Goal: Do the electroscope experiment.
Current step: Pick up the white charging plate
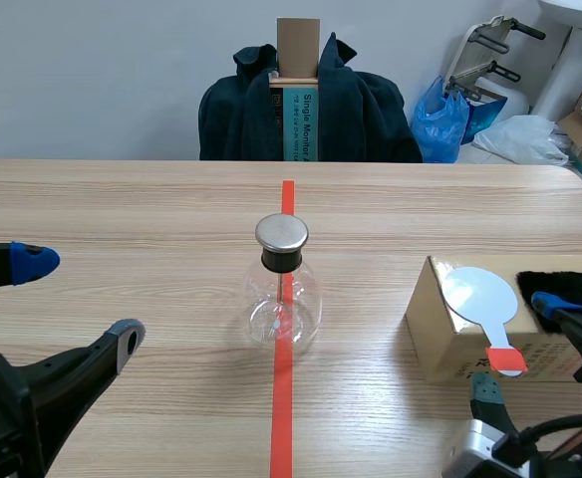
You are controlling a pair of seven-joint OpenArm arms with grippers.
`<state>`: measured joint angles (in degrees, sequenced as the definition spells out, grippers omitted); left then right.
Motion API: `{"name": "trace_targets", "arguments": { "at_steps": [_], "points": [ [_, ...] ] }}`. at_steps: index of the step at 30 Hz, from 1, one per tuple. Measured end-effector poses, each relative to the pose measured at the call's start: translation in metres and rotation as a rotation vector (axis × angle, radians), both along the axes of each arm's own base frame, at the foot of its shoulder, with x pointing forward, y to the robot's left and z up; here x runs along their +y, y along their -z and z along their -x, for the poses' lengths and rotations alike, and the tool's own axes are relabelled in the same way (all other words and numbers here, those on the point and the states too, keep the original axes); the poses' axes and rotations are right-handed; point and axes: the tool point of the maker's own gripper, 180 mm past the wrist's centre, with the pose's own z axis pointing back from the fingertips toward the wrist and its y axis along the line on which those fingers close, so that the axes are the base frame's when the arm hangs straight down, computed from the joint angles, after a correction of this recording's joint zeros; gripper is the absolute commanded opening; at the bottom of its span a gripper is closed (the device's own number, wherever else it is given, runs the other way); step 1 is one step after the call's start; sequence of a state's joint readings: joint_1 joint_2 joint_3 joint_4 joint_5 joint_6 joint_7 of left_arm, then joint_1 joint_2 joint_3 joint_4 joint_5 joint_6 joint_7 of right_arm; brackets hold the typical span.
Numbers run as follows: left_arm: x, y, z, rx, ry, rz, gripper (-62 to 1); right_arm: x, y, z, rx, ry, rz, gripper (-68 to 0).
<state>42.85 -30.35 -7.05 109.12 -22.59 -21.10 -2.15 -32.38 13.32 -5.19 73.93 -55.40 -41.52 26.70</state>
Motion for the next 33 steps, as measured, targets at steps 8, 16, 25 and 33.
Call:
{"name": "trace_targets", "arguments": {
  "at_steps": [8,16,25,33],
  "points": [
    [0.0001,0.0,-0.0001,0.0,-0.001,0.0,1.4,0.0017,0.0022,0.0009,0.005,-0.014,0.033,-12.7],
    [0.0001,0.0,-0.0001,0.0,-0.001,0.0,1.4,-0.0025,0.0039,0.0,0.01,0.008,0.053,-38.7],
    [0.0001,0.0,-0.0001,0.0,-0.001,-0.001,1.4,-0.0024,0.0047,0.0001,0.012,0.007,0.065,-66.9],
    [0.0001,0.0,-0.0001,0.0,-0.001,-0.001,1.4,-0.0025,0.0047,0.0001,0.012,0.008,0.064,-66.9]
  ]
}}
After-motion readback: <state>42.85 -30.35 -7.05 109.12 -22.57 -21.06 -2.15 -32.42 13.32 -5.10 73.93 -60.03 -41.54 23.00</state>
